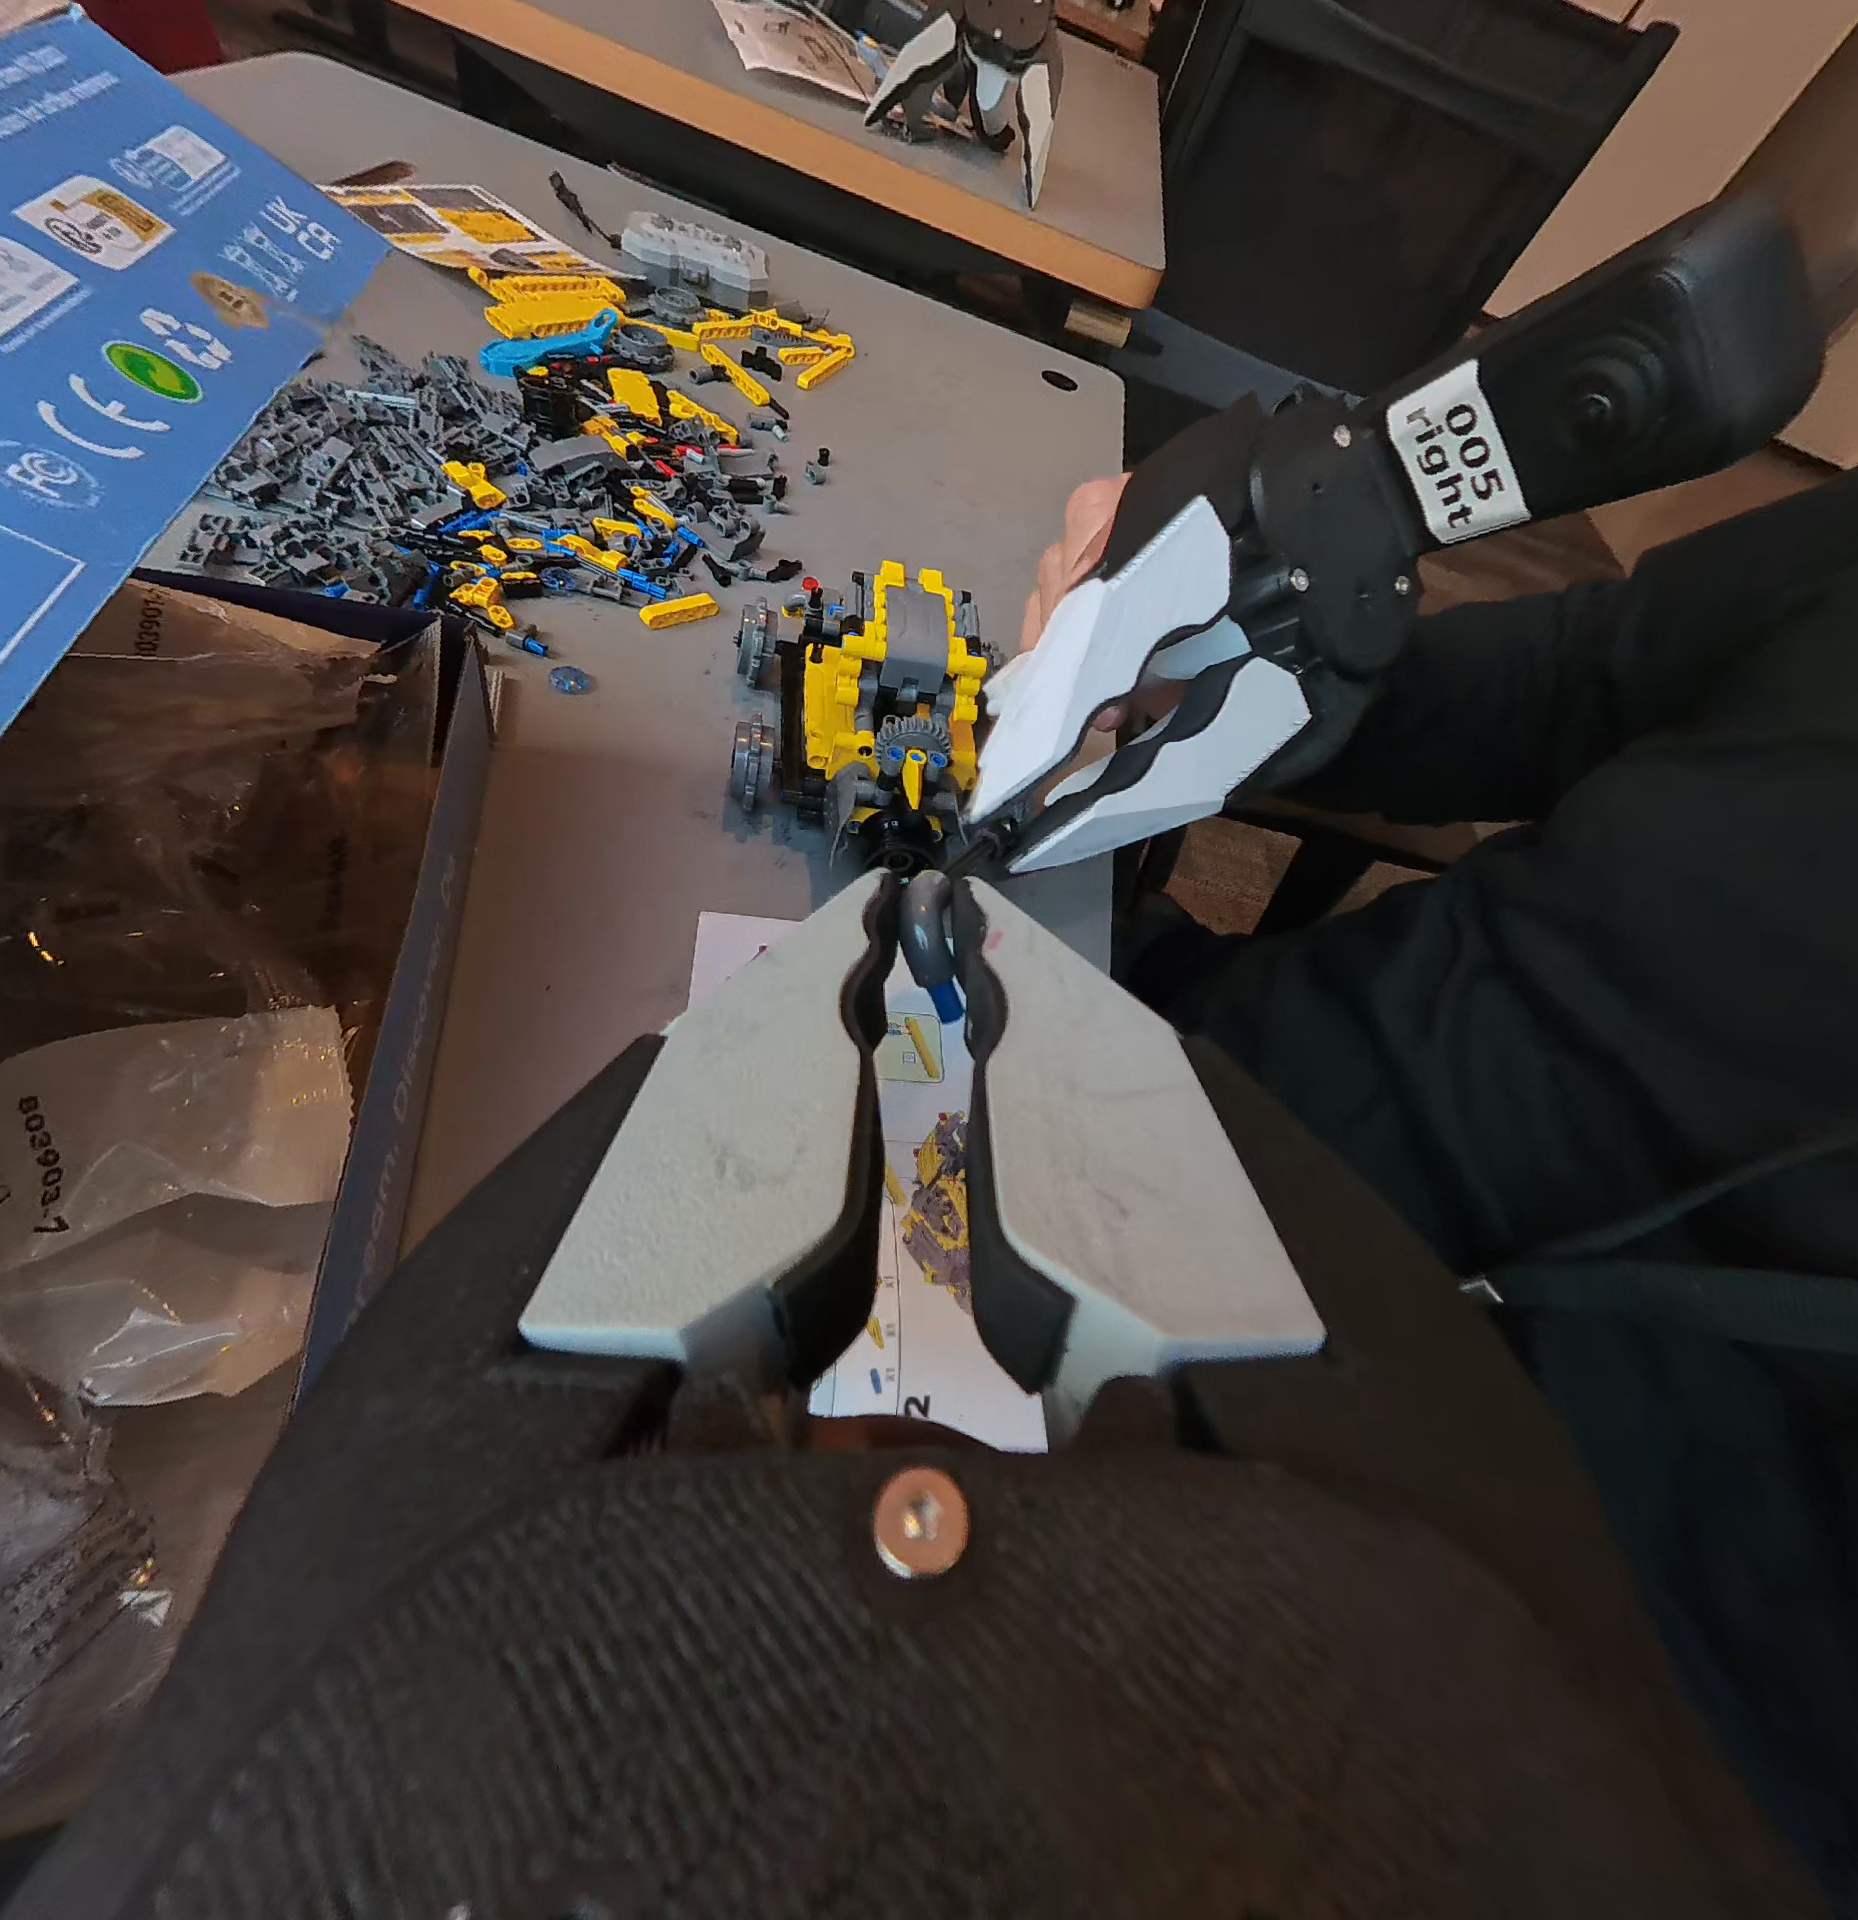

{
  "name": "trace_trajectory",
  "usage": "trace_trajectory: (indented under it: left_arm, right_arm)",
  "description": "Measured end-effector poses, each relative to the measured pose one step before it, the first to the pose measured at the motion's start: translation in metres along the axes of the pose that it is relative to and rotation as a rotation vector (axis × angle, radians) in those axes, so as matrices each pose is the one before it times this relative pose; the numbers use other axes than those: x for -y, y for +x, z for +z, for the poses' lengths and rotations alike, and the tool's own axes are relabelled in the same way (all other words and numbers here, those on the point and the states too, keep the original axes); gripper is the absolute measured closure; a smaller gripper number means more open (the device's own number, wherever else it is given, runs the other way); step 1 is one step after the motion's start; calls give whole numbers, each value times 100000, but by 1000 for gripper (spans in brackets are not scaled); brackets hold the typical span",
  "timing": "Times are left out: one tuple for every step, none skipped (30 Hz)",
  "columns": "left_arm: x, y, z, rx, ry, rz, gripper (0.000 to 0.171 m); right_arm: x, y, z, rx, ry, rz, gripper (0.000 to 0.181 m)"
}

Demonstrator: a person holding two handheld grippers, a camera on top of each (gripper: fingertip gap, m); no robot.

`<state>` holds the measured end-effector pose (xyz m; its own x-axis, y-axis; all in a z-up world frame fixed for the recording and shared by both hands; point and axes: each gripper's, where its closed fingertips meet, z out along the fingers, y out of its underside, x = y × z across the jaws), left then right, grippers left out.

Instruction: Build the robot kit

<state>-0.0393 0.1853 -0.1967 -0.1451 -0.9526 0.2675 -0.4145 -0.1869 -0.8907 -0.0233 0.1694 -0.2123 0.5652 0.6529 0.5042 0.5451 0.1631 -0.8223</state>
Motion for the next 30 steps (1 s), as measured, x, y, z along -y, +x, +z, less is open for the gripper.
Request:
trace_trajectory:
  left_arm:
    - [57, -21, -62, -35, -3, 151, 165]
    - [26, -26, -8, 143, -169, 504, 165]
    - [-17, -27, 31, 168, -285, 522, 165]
    - [-23, -28, 44, 131, -254, 252, 165]
    - [-49, -25, 43, -38, -242, 178, 165]
    - [-72, -18, 22, -144, -298, 160, 165]
    - [-65, -26, -16, -148, -215, 139, 165]
    - [-29, -18, -53, -161, -39, 103, 165]
    - [-45, -29, -117, -176, -60, 195, 165]
    - [-62, -24, -166, -76, -176, 224, 165]
    - [-73, -30, -215, 10, -258, 297, 165]
    - [-94, -49, -244, 211, -396, 379, 165]
    - [-134, -79, -265, 489, -539, 402, 165]
    - [-146, -90, -295, 510, -448, 285, 165]
    - [-163, -87, -320, 404, -422, 204, 165]
    - [-148, -79, -309, 265, -264, 38, 165]
    - [-150, -86, -294, 261, -242, 84, 165]
    - [-135, -94, -241, 320, -218, 79, 165]
    - [-113, -67, -206, 240, -228, 66, 165]
    - [-85, -60, -135, 297, -120, 104, 165]
    - [-48, -57, -108, 199, -25, 77, 165]
    - [-13, -50, -51, 63, 119, -12, 164]
    - [18, -37, -25, -20, 176, -57, 164]
    - [4, -30, 5, -116, 110, -93, 164]
    - [2, -34, 32, -142, 63, -74, 164]
    - [18, -14, 49, -207, 151, -110, 164]
    - [2, -20, 70, -182, 7, -169, 164]
    - [-18, -29, 81, 5, -176, -45, 164]
    - [-1, -2, 72, -14, -126, -26, 164]
    - [12, 3, 64, -17, -63, -45, 164]
  right_arm:
    - [47, -42, 75, -205, 22, -25, 175]
    - [-6, -3, 44, -182, -233, -47, 174]
    - [-38, 27, 14, -156, -362, 203, 175]
    - [-64, 2, 12, 6, -305, 430, 175]
    - [-59, -11, 5, 158, -289, 461, 175]
    - [-59, -42, 23, 224, -340, 225, 175]
    - [-30, -47, 39, 112, -348, -75, 175]
    - [7, -36, 71, 12, -293, -199, 175]
    - [66, -51, 91, 176, -82, -88, 175]
    - [89, -62, 122, 263, 200, 99, 175]
    - [118, -76, 175, 352, 421, 174, 175]
    - [109, -118, 239, 584, 369, 321, 175]
    - [85, -142, 292, 664, 256, 610, 175]
    - [94, -135, 341, 522, 310, 543, 174]
    - [114, -137, 343, 510, 503, 368, 174]
    - [111, -168, 354, 633, 520, 433, 174]
    - [92, -201, 330, 934, 462, 385, 174]
    - [76, -187, 293, 938, 349, 252, 174]
    - [52, -109, 249, 588, 168, 131, 174]
    - [21, -68, 200, 476, -71, 63, 174]
    - [9, -56, 151, 438, -144, -33, 174]
    - [12, -10, 95, 225, -93, -33, 174]
    - [16, -7, 51, 164, -4, 109, 174]
    - [-12, -14, 27, 239, -2, 301, 174]
    - [-32, -27, 21, 296, -44, 395, 174]
    - [-35, -37, 3, 232, -37, 301, 174]
    - [-67, -23, 10, 61, -220, 164, 174]
    - [-97, -16, 10, -54, -392, -88, 174]
    - [-80, -8, -3, -58, -403, -171, 174]
    - [-69, -4, -24, -42, -285, -78, 174]
